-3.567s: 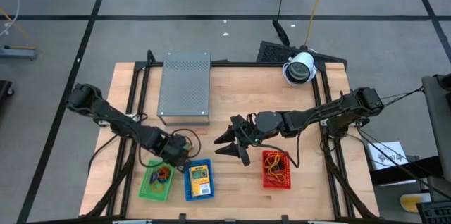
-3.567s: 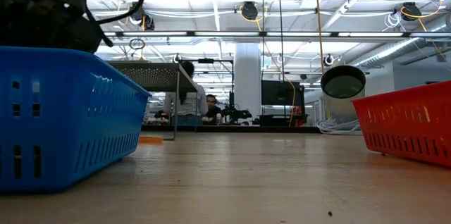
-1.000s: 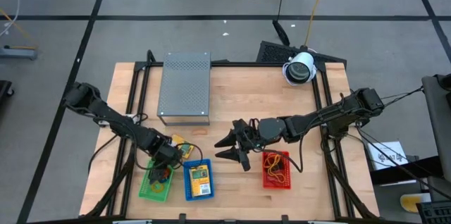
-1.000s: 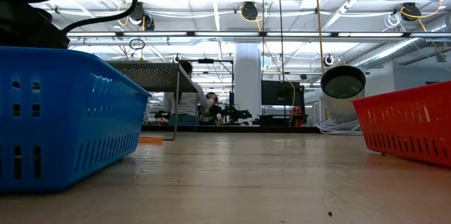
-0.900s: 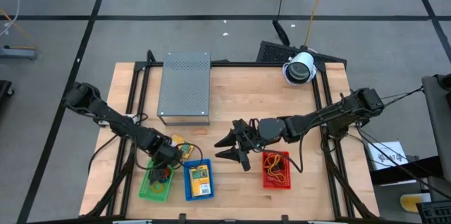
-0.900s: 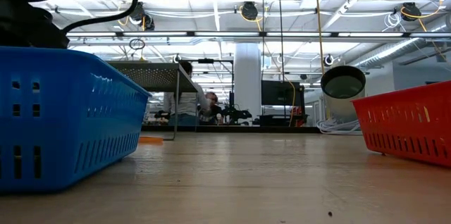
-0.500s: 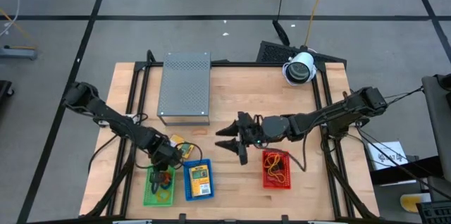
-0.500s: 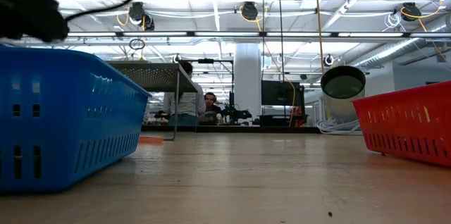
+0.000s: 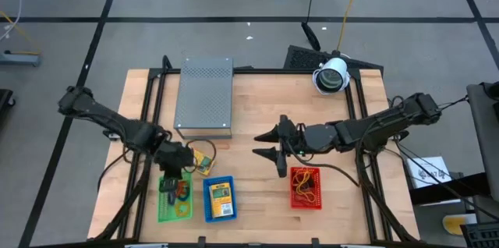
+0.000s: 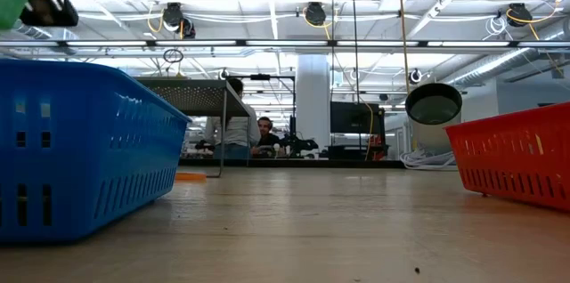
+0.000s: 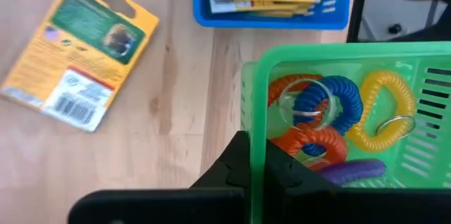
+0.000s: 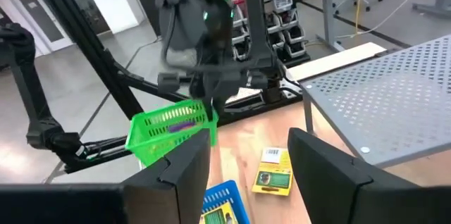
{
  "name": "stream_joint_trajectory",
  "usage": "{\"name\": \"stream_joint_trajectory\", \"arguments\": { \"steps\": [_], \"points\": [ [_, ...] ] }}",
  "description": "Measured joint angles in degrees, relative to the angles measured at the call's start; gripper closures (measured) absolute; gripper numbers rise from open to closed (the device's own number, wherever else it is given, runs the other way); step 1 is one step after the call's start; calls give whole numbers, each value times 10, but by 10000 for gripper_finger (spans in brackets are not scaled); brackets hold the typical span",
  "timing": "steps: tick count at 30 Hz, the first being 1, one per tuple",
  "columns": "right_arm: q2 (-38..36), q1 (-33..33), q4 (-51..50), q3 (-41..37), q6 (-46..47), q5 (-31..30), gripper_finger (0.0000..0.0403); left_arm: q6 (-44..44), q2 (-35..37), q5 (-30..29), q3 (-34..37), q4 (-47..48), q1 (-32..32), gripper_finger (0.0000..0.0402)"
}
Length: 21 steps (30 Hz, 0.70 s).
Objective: Pick & Place Office Desk Supplies
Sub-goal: Put the green bin on the shelf with spring rubberbands
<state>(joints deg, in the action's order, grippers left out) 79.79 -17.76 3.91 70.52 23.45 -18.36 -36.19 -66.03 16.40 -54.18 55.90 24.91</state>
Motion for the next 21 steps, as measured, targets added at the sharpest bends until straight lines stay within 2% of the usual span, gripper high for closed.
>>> {"name": "stream_joint_trajectory", "arguments": {
  "steps": [6, 11, 21],
  "points": [
    [-17, 0, -27, 0, -16, 1, 222, -13, 14, -15, -75, 89, -50, 400],
    [-28, 1, -52, 0, -23, 3, 222, 34, 11, -25, -164, 182, -110, 400],
    [-73, 13, -111, 0, -95, 4, 222, 169, -32, -51, -327, 327, -318, 401]
  ]
}}
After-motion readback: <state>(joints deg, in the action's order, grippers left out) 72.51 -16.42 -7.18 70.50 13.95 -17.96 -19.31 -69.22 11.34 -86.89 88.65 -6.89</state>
